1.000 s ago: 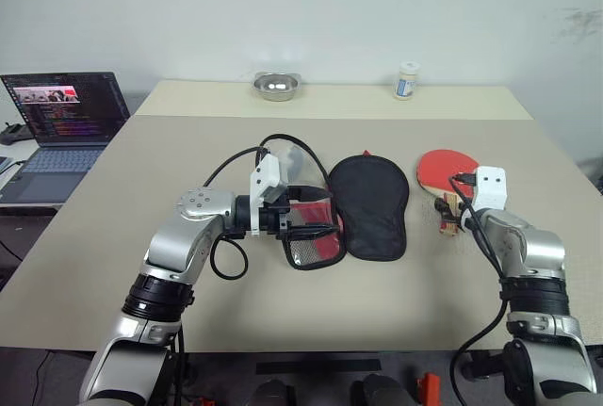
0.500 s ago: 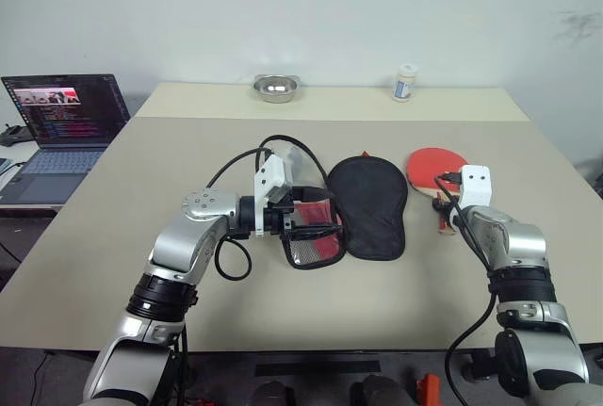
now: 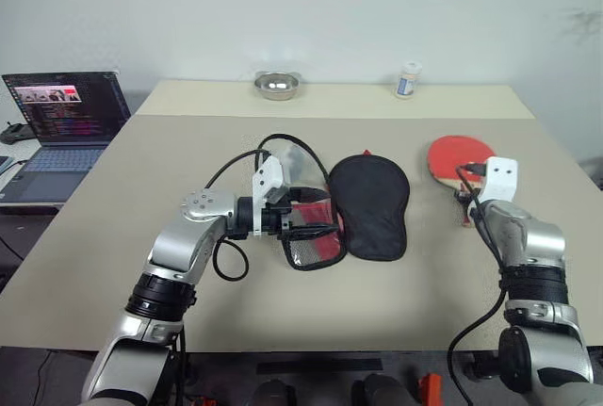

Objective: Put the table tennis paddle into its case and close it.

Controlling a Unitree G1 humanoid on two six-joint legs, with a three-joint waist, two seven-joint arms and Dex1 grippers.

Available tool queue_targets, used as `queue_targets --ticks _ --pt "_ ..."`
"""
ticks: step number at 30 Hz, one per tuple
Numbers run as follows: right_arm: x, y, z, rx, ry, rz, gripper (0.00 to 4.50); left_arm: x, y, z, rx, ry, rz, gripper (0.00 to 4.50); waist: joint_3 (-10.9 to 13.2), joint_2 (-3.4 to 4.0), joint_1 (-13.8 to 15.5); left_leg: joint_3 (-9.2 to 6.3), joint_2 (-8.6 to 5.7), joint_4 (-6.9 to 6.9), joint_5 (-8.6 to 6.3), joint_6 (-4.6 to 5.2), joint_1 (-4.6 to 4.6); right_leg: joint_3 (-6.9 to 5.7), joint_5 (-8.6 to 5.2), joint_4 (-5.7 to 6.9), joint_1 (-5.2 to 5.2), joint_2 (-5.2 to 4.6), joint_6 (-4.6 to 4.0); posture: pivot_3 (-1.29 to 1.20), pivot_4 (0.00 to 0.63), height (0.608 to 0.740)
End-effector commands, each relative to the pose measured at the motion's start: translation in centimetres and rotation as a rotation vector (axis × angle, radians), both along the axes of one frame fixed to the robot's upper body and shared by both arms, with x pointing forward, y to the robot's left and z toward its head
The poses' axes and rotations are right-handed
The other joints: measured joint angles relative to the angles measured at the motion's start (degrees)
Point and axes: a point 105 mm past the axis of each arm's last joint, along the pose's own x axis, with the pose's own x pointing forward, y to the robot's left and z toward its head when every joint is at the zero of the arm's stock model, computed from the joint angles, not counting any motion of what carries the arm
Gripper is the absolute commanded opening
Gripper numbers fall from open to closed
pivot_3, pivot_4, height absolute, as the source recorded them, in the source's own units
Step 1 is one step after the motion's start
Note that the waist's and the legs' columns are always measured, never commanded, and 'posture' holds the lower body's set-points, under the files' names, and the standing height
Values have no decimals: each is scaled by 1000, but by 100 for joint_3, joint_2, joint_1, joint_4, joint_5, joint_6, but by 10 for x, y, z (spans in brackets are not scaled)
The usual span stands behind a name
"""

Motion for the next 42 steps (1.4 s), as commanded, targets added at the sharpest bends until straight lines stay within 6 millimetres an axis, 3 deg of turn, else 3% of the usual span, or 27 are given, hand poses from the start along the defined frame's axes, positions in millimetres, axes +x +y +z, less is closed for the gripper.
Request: queue_targets --ticks 1,7,13,28,37,42 --pt "-19 60 56 57 -157 182 1129 -2 2 9 -8 -41 -8 3596 1 4 -37 0 10 -2 0 0 -2 2 0 3 -6 1 -1 0 150 740" --pt "-48 127 36 163 -89 316 1126 -1 2 11 -9 -42 -10 3596 0 6 3 -18 59 -6 8 -14 4 -25 -6 15 -8 45 -10 0 150 740" --pt "-56 157 14 211 -28 347 1124 -2 3 14 -9 -44 -19 3596 1 5 27 -18 19 -2 18 -32 -3 -22 -4 15 -8 36 -13 0 150 740" --pt "-52 168 -12 183 26 362 1124 2 22 9 29 -51 31 3596 0 3 0 -24 2 -3 18 -31 -7 -22 -4 9 -7 24 -13 0 150 740" --pt "-52 167 -23 168 47 358 1124 16 51 18 145 -136 93 3596 1 2 -2 -24 3 -4 18 -31 -7 -23 -4 9 -7 24 -13 0 150 740" --pt "-51 169 -26 160 53 368 1124 17 47 23 141 -157 85 3596 1 2 -1 -24 1 -4 18 -31 -9 -23 -4 5 -7 23 -12 0 150 740"
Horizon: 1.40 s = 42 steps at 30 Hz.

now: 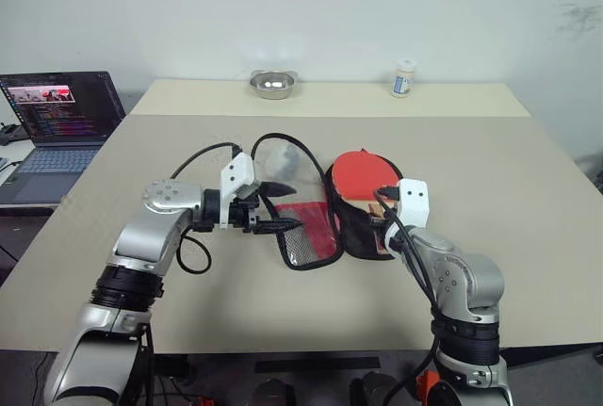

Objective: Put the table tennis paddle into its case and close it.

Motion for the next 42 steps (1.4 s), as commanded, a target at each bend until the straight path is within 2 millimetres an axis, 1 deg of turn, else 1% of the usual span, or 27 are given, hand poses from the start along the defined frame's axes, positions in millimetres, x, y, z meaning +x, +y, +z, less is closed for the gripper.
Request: queue_targets --ticks 1,7,9,10,16,17,20,21,24,26,30,32,35,38,41,42 --pt "2 6 14 7 -71 19 1124 0 -4 16 -15 -63 -16 3596 0 0 0 1 0 0 0 0 0 1 0 0 0 0 0 0 150 740" --pt "3 5 11 10 -69 9 1124 -1 -6 17 -19 -63 -19 3596 0 0 0 -1 2 1 0 0 2 0 0 4 0 0 0 0 150 740" --pt "4 4 12 19 -76 -4 1869 -1 -7 17 -21 -64 -21 3596 0 0 0 -1 2 1 0 0 2 0 0 4 0 1 0 0 150 740" --pt "5 3 13 21 -80 -10 2066 -1 -8 18 -22 -64 -22 3596 0 0 0 -1 1 1 0 0 2 0 0 4 0 1 0 0 150 740" --pt "9 2 14 22 -96 -24 4256 -2 -10 17 -27 -60 -26 3596 -1 -1 0 0 2 2 0 0 2 0 0 5 0 0 0 0 150 740" --pt "9 2 14 22 -97 -24 4464 -2 -10 17 -27 -59 -27 3596 -1 -1 0 0 2 2 0 0 2 0 0 5 0 1 0 0 150 740" --pt "7 4 18 14 -117 -5 4464 -3 -11 18 -32 -57 -27 3596 -1 -1 0 0 2 2 0 0 3 0 0 6 0 1 0 0 150 740" --pt "4 7 27 19 -150 41 4464 -4 -9 17 -29 -52 -22 3596 -1 -1 0 -1 2 2 1 0 2 0 0 6 0 1 0 0 150 740" --pt "-15 18 50 9 -230 270 4464 -9 2 8 20 -22 -6 3596 0 0 -2 1 0 3 0 0 1 1 0 4 0 0 0 0 150 740" --pt "-27 12 65 -9 -290 372 4464 -9 10 6 32 -5 25 3596 -1 -1 0 0 1 2 0 0 2 2 0 2 0 0 0 0 150 740" --pt "-50 -12 83 -94 -359 508 4464 2 29 20 -25 -30 161 3596 0 -6 20 -10 2 4 0 0 2 -9 -3 2 6 0 5 0 150 740" --pt "-61 -23 91 -122 -391 554 4464 0 38 21 -29 -23 192 3596 0 -7 23 -15 1 6 0 0 7 -14 -5 2 14 0 9 0 150 740" --pt "-71 -38 97 -147 -425 597 4500 -11 49 8 15 27 190 2963 0 -7 1 -15 1 3 -1 1 14 -13 -7 -6 24 -1 11 0 150 740" --pt "-83 -48 102 -167 -434 665 4500 -21 61 -4 60 90 181 1976 1 -9 0 -13 4 2 -1 1 18 -12 -8 -5 26 -2 12 0 150 740" --pt "-98 -54 109 -171 -430 756 4500 -24 77 -16 107 126 200 778 1 -10 18 -17 8 4 0 0 19 -16 -11 -4 27 -2 17 0 150 740" --pt "-102 -55 111 -177 -427 785 4500 -25 81 -20 121 138 207 460 1 -10 24 -17 8 5 0 0 20 -16 -11 -4 29 -2 18 0 150 740"
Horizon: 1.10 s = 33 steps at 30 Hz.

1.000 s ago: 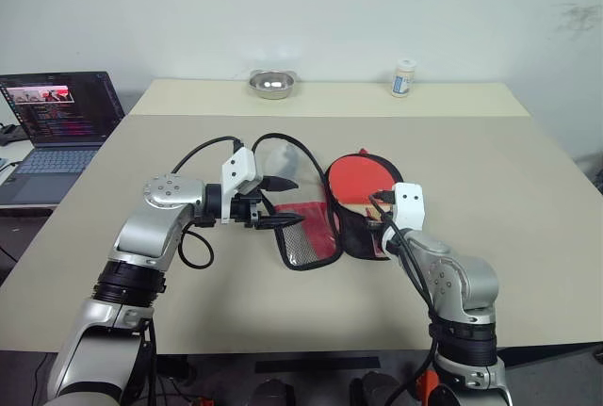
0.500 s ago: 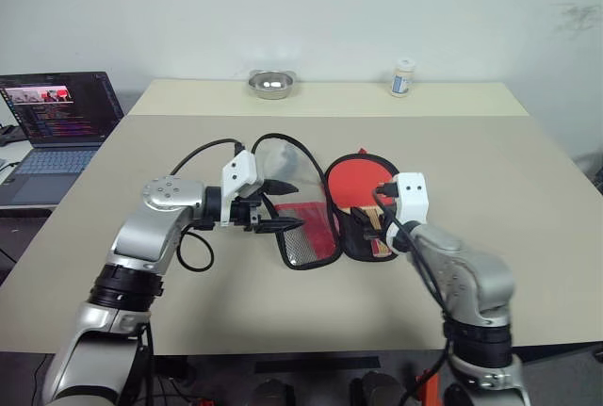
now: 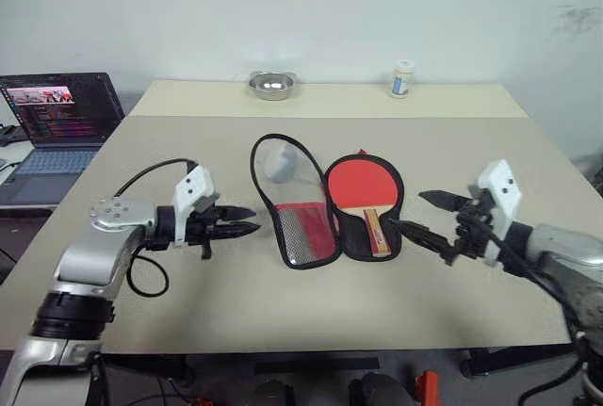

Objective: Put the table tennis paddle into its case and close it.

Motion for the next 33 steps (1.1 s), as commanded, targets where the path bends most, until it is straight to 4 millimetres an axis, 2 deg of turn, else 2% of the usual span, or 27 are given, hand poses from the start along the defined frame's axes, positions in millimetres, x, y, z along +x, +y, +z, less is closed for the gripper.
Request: queue_targets --ticks 1,4,6,11,14,19,24,27,30,33 --pt "-21 -1 20 -20 -55 126 4500 -1 18 1 50 -8 18 29 0 0 10 -1 -1 1 0 0 2 0 -2 0 2 0 3 0 150 740" --pt "-26 -8 26 -47 -51 140 4500 6 29 -8 84 4 58 29 -1 -1 13 0 -1 1 0 0 8 0 -3 -5 11 -8 5 0 150 740" --pt "-27 -14 26 -81 -43 125 4500 16 21 -7 67 -28 66 29 -1 -2 26 -1 -1 1 0 0 9 -1 -4 -5 12 -11 5 0 150 740" --pt "-29 -26 24 -149 -27 89 4500 23 -15 -3 0 -21 -38 29 -2 -14 147 -2 -8 4 0 1 4 -4 -3 -8 14 -9 4 0 150 740" --pt "-31 -32 25 -166 -22 68 4500 34 -36 1 -50 -27 -70 29 -1 -16 171 -3 -12 6 0 1 1 -4 1 -9 14 -6 -3 0 150 740" --pt "-38 -40 20 -198 4 51 4500 44 -84 9 -88 -71 -197 29 -1 -20 200 -8 -17 12 0 1 0 -7 -2 -9 21 -3 4 0 150 740" --pt "-38 -46 17 -212 7 22 4500 41 -145 36 -224 -86 -342 29 1 -24 203 -12 -18 20 0 1 -3 -8 -3 -7 21 -1 7 0 150 740" --pt "-34 -50 16 -219 4 -6 4500 41 -168 40 -256 -95 -382 29 1 -24 175 -12 -19 19 -1 2 -1 -5 -4 -7 22 2 7 0 150 740" --pt "-28 -57 12 -216 11 -66 4500 49 -181 37 -258 -132 -359 29 1 -23 166 -13 -18 19 -1 2 1 -3 -4 -5 22 4 8 0 150 740" --pt "-21 -59 6 -191 29 -99 4500 52 -177 36 -262 -146 -347 29 1 -24 135 -13 -17 18 -1 2 5 3 -4 -4 22 8 8 0 150 740"
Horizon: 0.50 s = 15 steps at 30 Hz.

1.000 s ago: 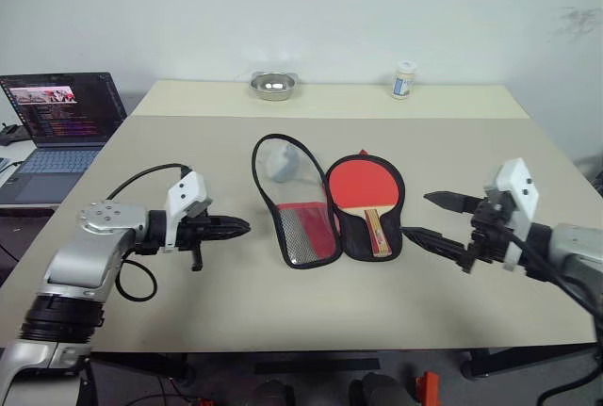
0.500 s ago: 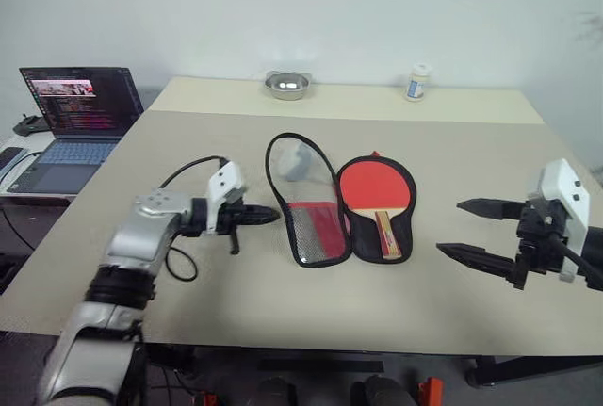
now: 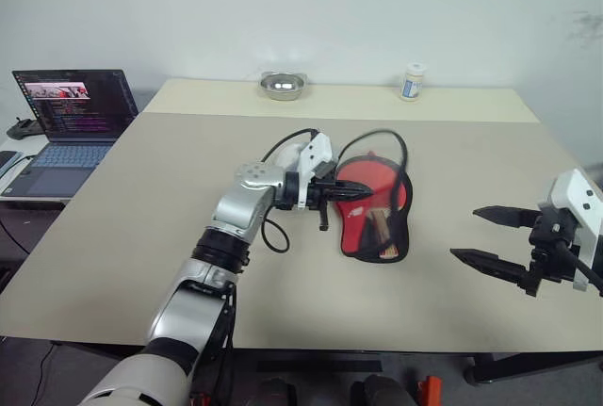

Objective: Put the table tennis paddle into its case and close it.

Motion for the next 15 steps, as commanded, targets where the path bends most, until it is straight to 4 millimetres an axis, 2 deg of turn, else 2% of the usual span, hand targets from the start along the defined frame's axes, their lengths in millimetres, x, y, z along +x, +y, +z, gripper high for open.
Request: queue_targets --ticks 1,6,8,10,15 --pt "9 -3 0 27 -18 -46 4500 5 8 9 -7 -63 24 29 0 0 -8 0 2 -1 0 0 1 0 0 0 0 2 0 0 150 740" --pt "32 1 -7 123 -13 -99 4500 -2 32 13 -9 -78 31 29 -1 3 -30 3 2 -2 0 0 5 4 0 1 0 2 -1 0 150 740" --pt "46 7 -10 159 -12 -114 4500 -13 54 19 -4 -76 17 29 0 2 -58 3 4 -4 0 -1 5 4 5 2 -1 1 -8 0 150 740" --pt "62 10 -17 175 3 -164 4500 -24 73 25 2 -67 13 29 1 1 -88 3 10 -5 1 -2 5 3 12 3 -4 3 -21 0 150 740" --pt "90 8 -43 209 90 -283 4500 -42 95 30 8 -48 23 29 -1 3 -37 4 4 -2 1 -2 2 -2 12 3 -1 -7 -22 0 150 740"
